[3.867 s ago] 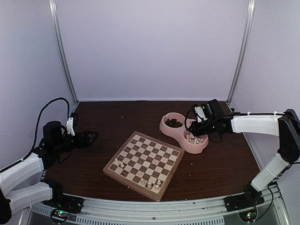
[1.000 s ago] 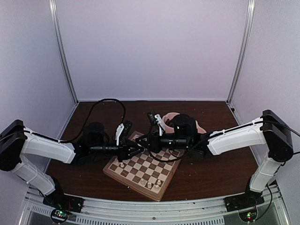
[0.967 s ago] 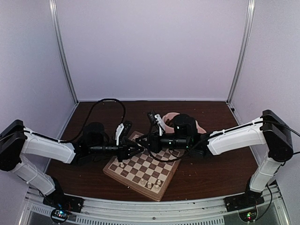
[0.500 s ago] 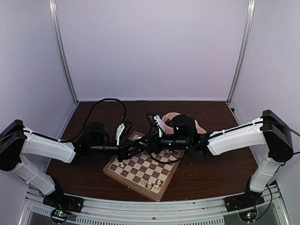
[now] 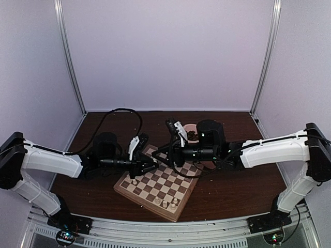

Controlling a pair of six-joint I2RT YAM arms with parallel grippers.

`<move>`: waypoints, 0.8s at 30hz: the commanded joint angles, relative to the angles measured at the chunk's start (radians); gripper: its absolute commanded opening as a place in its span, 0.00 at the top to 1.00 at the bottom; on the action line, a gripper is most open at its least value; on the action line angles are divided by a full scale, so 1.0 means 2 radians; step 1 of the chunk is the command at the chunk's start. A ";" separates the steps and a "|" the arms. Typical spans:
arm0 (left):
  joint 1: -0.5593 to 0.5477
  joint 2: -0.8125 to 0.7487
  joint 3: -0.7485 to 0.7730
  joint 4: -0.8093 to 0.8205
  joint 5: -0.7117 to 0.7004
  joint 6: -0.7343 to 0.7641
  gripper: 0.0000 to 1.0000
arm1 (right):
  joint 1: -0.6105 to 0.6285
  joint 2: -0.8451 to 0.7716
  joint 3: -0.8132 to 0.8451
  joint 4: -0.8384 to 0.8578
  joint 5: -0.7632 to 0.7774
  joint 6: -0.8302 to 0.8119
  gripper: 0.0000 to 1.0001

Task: Set up the chess pieces on the board
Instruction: Pass from the right arm to the left, then pass from the left arm to the right

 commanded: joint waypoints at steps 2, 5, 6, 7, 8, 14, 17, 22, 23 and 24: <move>0.000 -0.021 0.012 -0.027 0.007 0.038 1.00 | -0.002 -0.016 0.025 -0.054 -0.001 -0.015 0.46; -0.001 -0.030 0.010 -0.033 0.008 0.045 1.00 | -0.002 -0.019 0.034 -0.080 0.002 -0.026 0.46; -0.001 -0.032 0.009 -0.034 0.010 0.048 1.00 | -0.002 -0.018 0.039 -0.091 0.001 -0.030 0.45; -0.001 -0.033 0.009 -0.036 0.012 0.050 1.00 | -0.003 -0.015 0.045 -0.104 -0.001 -0.034 0.45; -0.001 -0.034 0.009 -0.039 0.013 0.052 1.00 | -0.003 -0.012 0.051 -0.115 -0.003 -0.037 0.45; 0.000 -0.031 0.016 -0.053 0.023 0.057 1.00 | -0.002 -0.003 0.065 -0.130 -0.026 -0.040 0.49; -0.001 -0.030 0.018 -0.055 0.027 0.056 1.00 | -0.002 0.004 0.071 -0.137 -0.027 -0.042 0.51; -0.005 -0.034 0.018 -0.056 0.032 0.058 1.00 | -0.002 0.011 0.076 -0.142 -0.024 -0.042 0.52; -0.006 -0.035 0.018 -0.057 0.032 0.059 1.00 | -0.003 0.013 0.077 -0.143 -0.025 -0.042 0.52; -0.007 -0.035 0.018 -0.057 0.033 0.060 1.00 | -0.003 0.014 0.078 -0.144 -0.024 -0.042 0.53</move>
